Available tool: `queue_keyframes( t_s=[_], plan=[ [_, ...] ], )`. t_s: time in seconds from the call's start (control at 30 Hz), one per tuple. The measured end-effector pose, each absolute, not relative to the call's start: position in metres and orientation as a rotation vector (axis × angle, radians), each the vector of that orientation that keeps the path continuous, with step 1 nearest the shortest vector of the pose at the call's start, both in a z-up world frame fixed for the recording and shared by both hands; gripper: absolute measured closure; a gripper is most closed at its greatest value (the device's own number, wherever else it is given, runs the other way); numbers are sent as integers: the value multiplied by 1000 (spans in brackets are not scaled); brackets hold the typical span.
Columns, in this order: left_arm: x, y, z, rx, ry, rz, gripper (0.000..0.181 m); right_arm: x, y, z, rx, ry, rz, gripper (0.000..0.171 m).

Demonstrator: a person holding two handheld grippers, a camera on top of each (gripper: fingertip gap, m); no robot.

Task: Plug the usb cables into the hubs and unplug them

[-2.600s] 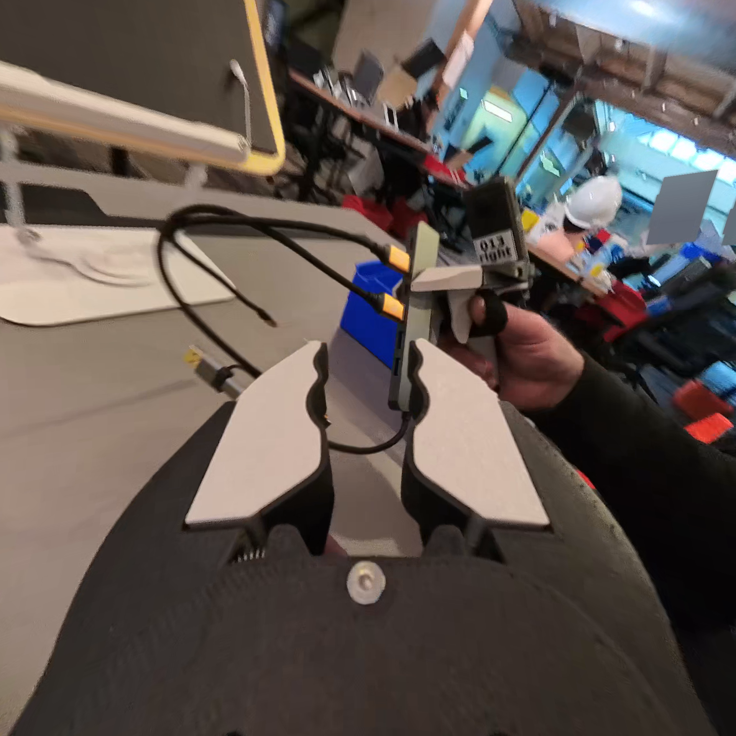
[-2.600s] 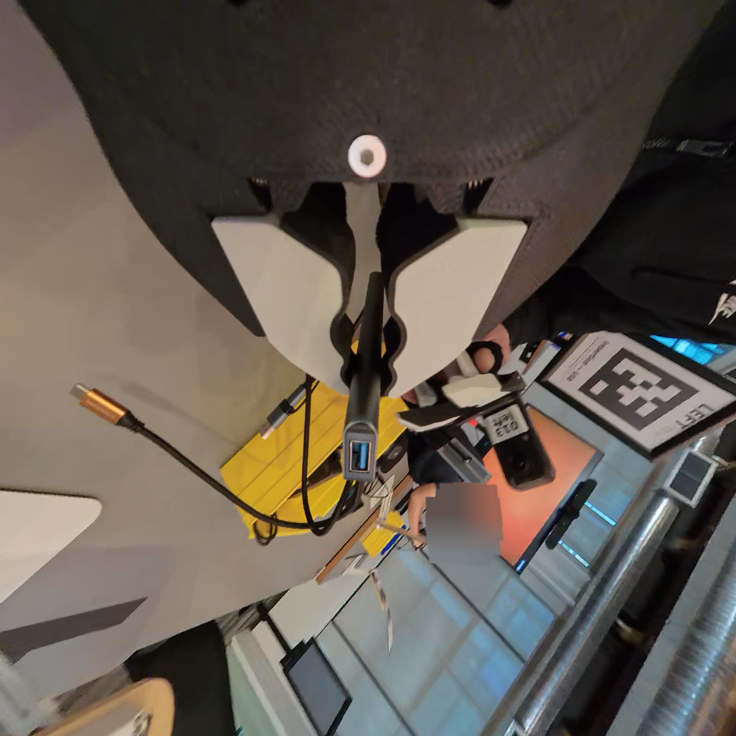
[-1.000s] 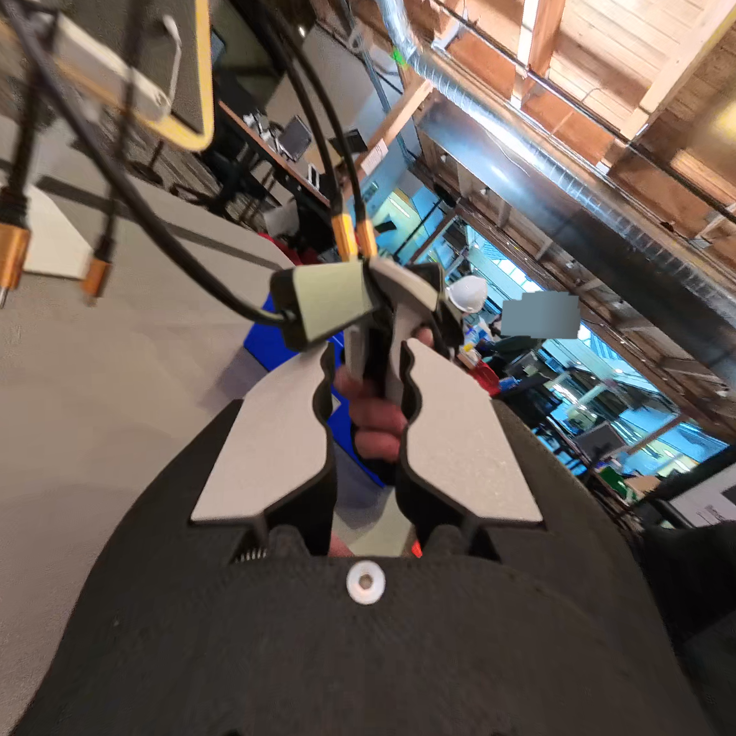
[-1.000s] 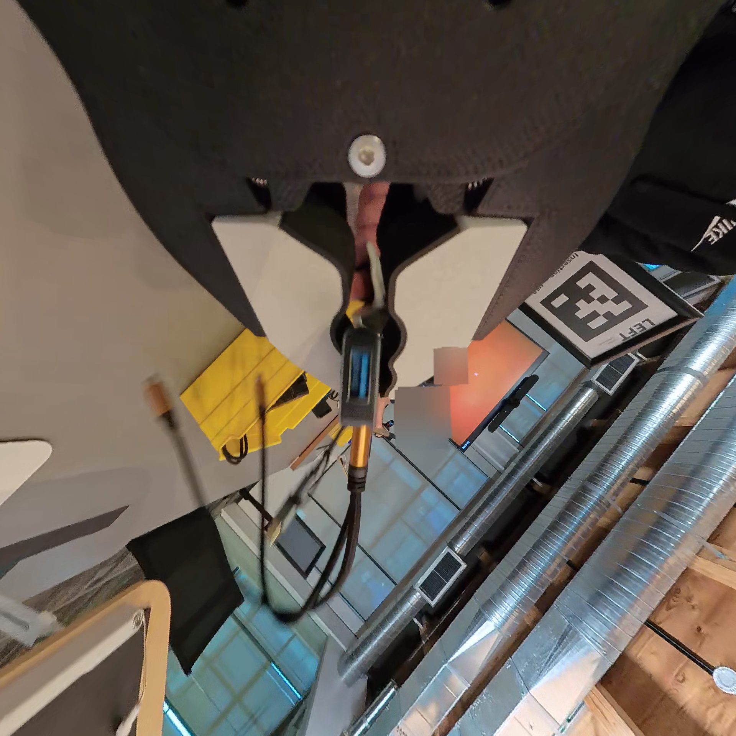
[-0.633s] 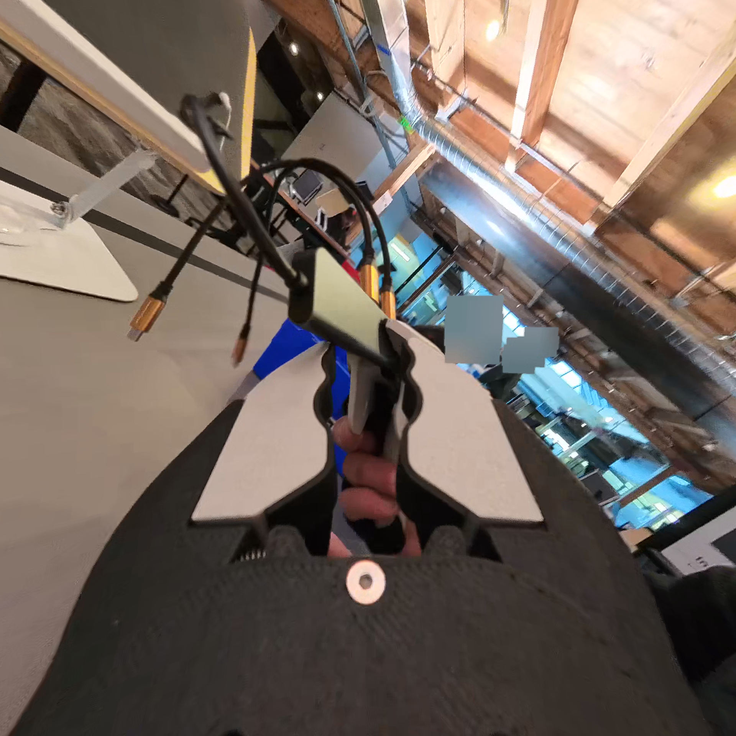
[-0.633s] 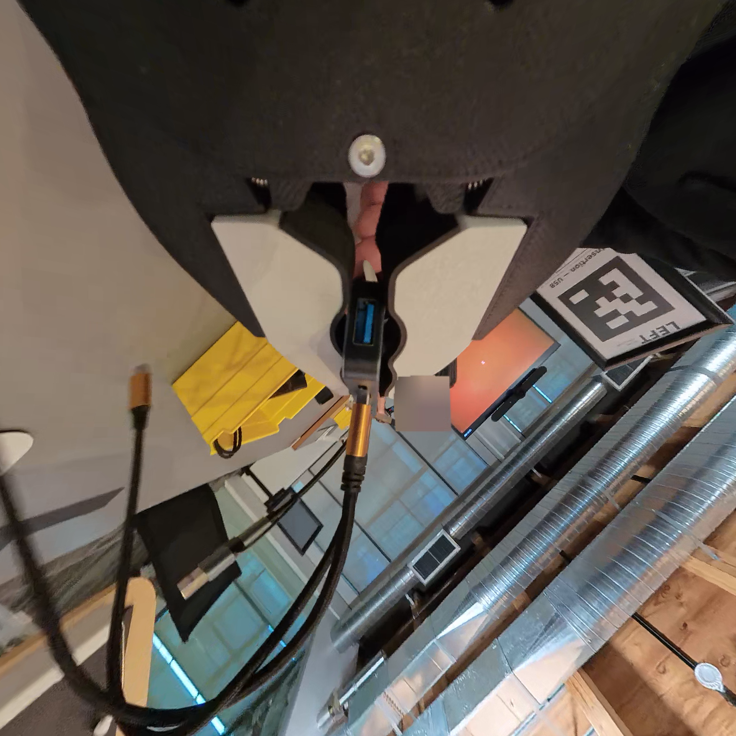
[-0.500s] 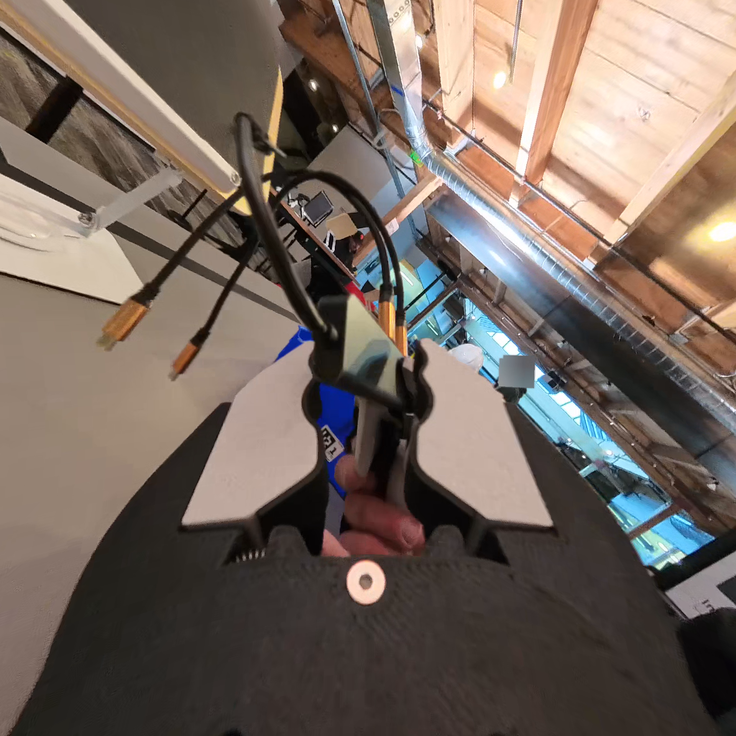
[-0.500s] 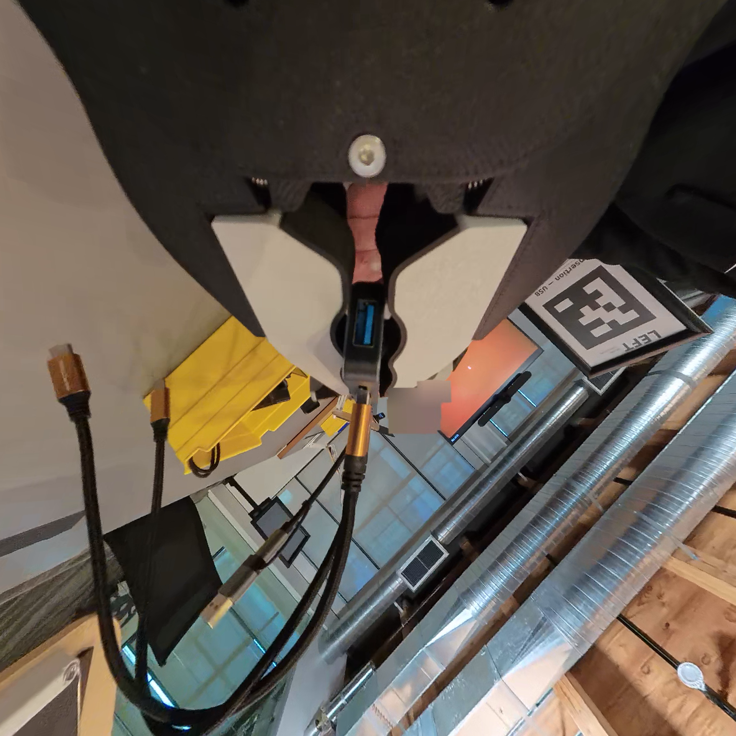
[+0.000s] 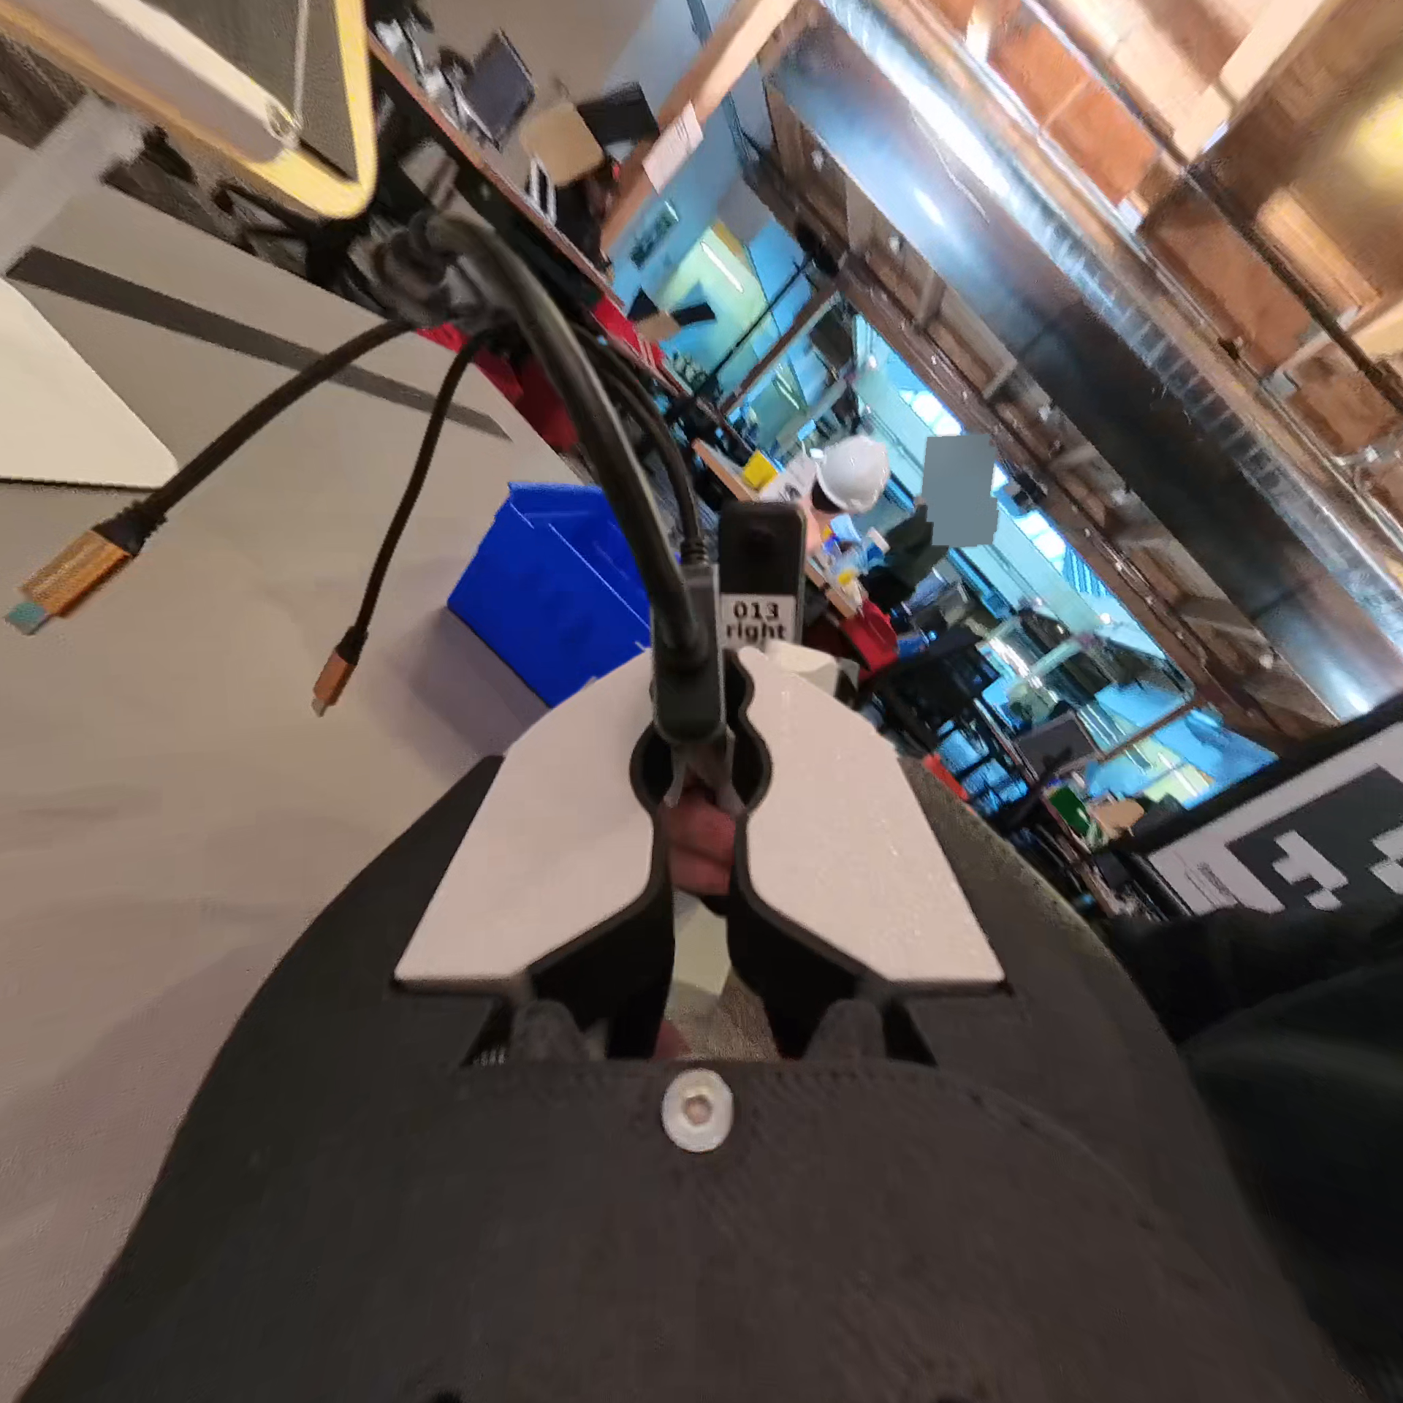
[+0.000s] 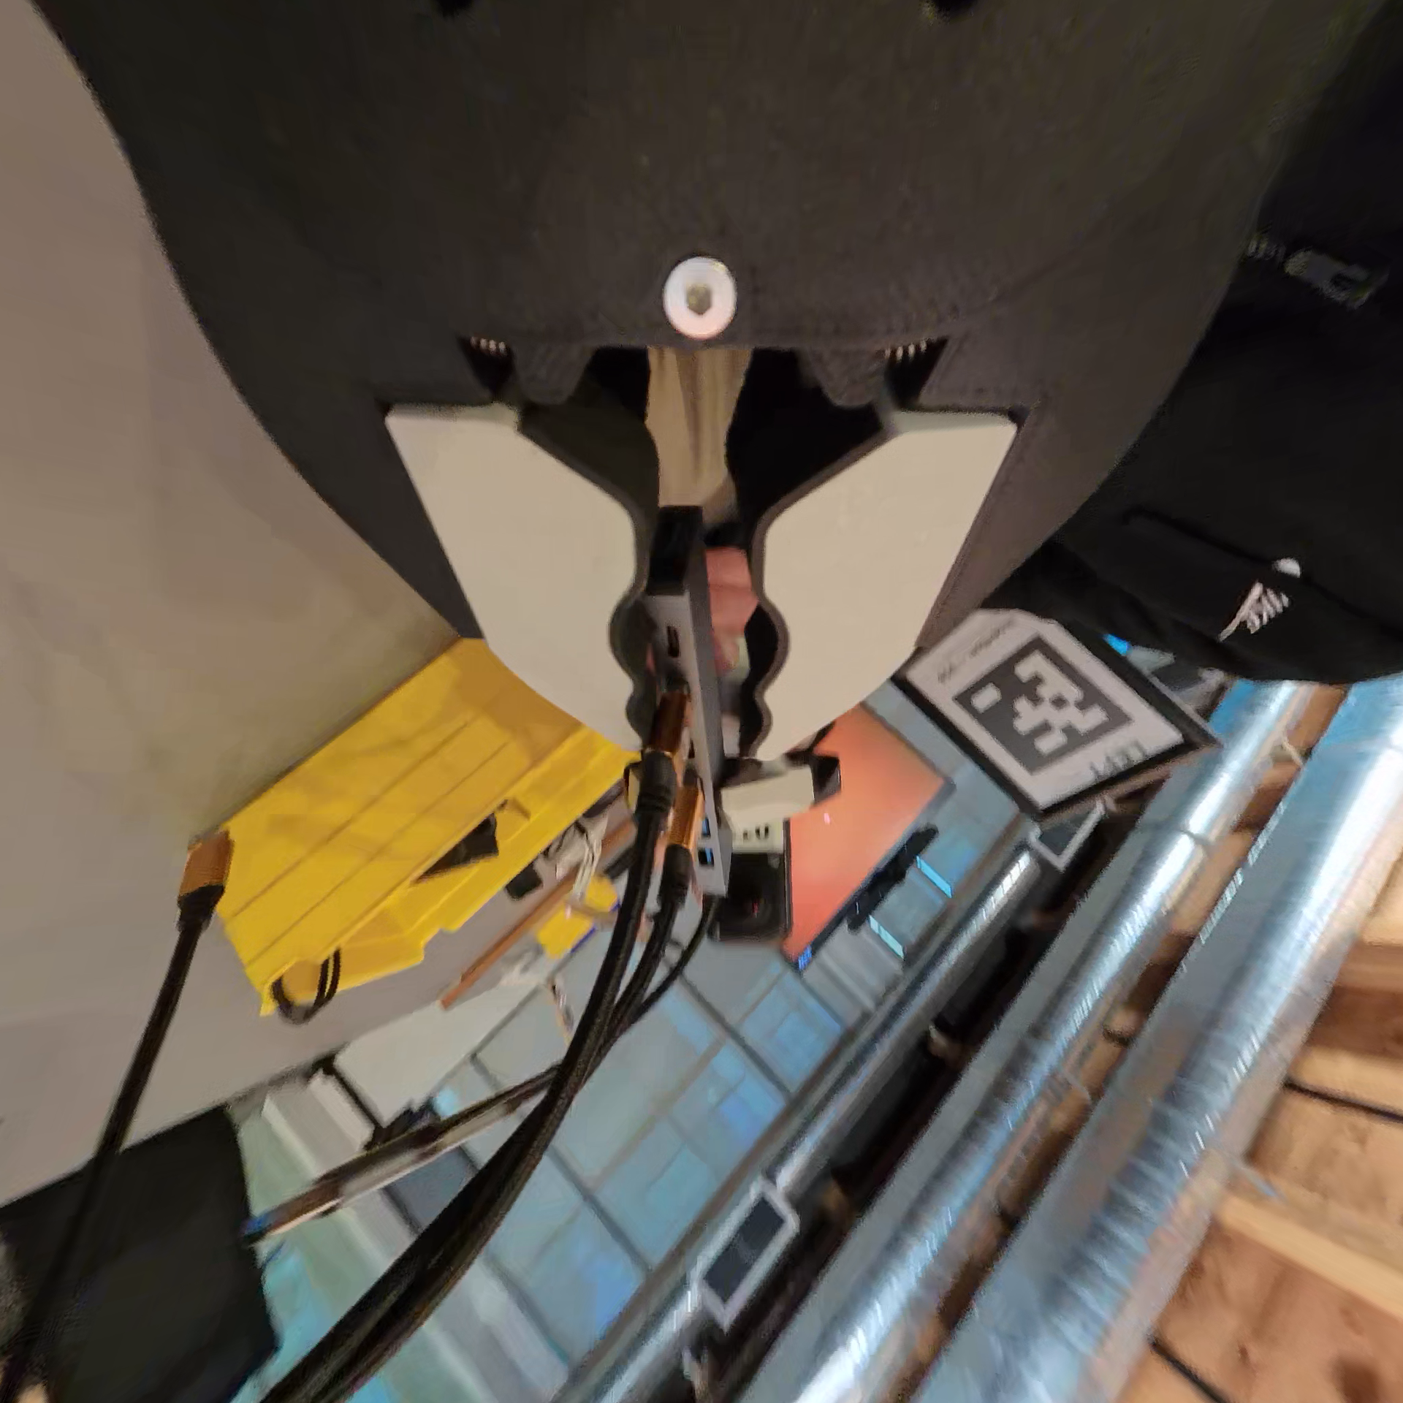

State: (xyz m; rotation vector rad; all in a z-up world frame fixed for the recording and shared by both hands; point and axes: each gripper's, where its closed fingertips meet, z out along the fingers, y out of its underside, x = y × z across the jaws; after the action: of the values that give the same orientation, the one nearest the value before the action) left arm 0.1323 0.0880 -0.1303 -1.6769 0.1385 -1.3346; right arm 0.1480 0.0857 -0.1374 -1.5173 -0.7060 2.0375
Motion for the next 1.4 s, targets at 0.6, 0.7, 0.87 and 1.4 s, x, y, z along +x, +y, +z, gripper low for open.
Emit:
queue_keyframes(
  t_s=[0.6, 0.7, 0.87, 1.4],
  plan=[
    [159, 77, -144, -1706, 264, -1335, 170, 147, 86, -135, -1494, -648, 2018, 163],
    [160, 75, -143, -1704, 271, -1351, 170, 148, 81, -138, -1520, -763, 2025, 163],
    [159, 71, -144, -1704, 285, -1389, 170, 150, 74, -141, -1557, -899, 1988, 164],
    [143, 68, -128, -1717, 478, -1135, 170, 188, 93, -125, -1682, -999, 1715, 165]
  ],
)
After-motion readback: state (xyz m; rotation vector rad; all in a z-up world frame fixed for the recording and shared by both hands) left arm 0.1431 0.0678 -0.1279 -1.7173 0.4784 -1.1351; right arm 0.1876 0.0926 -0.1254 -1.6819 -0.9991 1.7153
